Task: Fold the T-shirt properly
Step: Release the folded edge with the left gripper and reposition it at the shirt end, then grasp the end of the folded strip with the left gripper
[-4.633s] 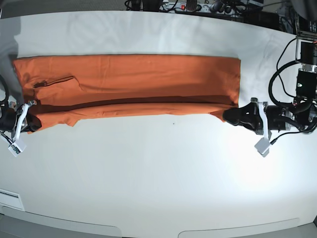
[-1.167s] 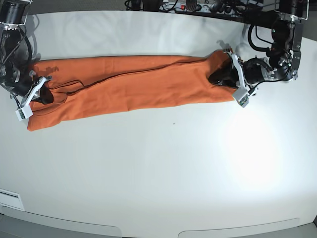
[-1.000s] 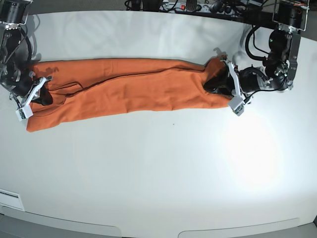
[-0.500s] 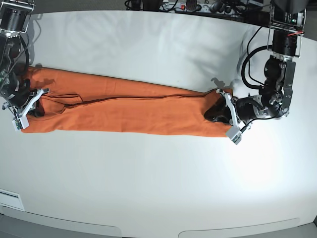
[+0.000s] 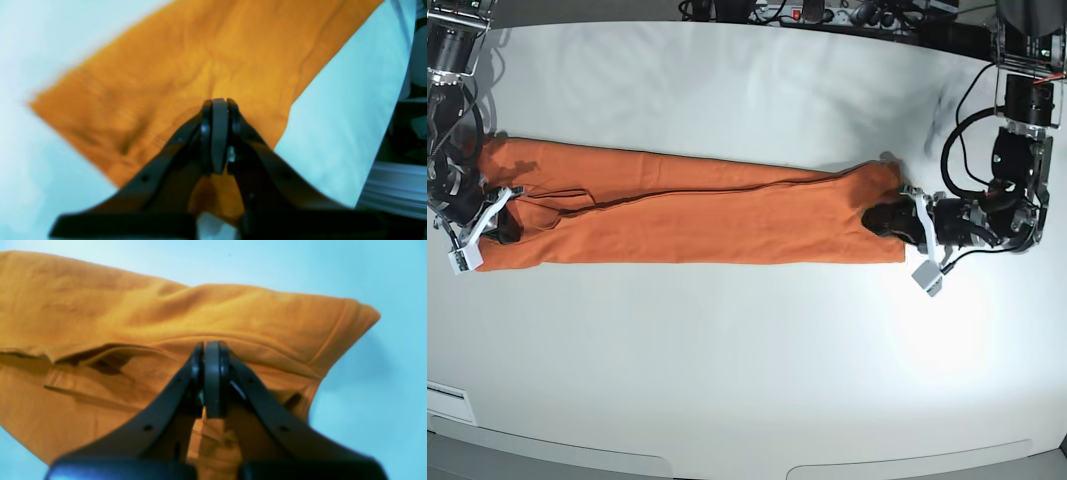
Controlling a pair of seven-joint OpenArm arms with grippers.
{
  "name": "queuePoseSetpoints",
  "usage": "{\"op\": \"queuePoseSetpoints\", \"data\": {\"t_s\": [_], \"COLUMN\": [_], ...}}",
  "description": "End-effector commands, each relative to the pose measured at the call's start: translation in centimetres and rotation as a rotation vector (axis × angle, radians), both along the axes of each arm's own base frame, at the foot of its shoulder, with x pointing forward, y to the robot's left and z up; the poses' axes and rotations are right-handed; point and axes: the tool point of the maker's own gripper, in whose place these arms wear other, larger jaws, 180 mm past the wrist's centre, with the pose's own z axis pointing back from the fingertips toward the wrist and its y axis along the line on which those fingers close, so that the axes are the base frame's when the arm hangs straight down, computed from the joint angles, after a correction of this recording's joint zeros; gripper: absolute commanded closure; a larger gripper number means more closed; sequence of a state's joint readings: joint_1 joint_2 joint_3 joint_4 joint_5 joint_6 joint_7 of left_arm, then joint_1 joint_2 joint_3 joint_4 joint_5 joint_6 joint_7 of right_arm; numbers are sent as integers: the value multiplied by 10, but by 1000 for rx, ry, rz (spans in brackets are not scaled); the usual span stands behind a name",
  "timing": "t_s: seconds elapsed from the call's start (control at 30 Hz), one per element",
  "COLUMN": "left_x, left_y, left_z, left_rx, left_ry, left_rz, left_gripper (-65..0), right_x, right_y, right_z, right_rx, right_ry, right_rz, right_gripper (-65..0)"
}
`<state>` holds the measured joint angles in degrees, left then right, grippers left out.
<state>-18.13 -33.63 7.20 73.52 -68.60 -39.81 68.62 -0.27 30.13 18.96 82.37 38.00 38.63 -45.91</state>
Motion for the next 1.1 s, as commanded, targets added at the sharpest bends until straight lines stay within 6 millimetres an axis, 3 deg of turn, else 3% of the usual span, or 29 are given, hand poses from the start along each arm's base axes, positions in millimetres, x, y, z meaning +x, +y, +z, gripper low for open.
{"op": "queuePoseSetpoints", "data": {"t_s": [0.0,0.03,0.07,0.2,0.27,0.37,0.47,0.53,0.77,1.07], "left_x": [20,25,29,31,31,28,15,4,-14,-13], "left_y": [5,9,14,33,47,72,97,102,79,31], "left_z": [31,38,43,62,67,66,51,40,-8,-31], "left_rx": [-36,-40,-44,-83,-102,-122,-116,-129,-165,-255], "left_ry": [-86,-105,-121,-114,-101,-86,-45,-18,82,135], "left_rz": [22,37,52,113,173,289,398,430,506,525], "left_gripper": [0,0,-45,-300,-375,-378,-378,-378,-378,-377], "right_x": [12,12,11,8,8,7,6,6,6,5], "right_y": [-5,-5,-5,-6,-6,-6,-7,-7,-7,-7], "right_z": [22,22,21,17,17,16,15,15,15,13], "right_rx": [-4,-3,-1,-11,-11,-13,-19,-19,-19,-22], "right_ry": [-71,-71,-69,-46,-45,-42,-30,-32,-30,-21], "right_rz": [6,6,5,5,5,5,6,5,5,6], "right_gripper": [0,0,0,0,0,0,0,0,0,0]}}
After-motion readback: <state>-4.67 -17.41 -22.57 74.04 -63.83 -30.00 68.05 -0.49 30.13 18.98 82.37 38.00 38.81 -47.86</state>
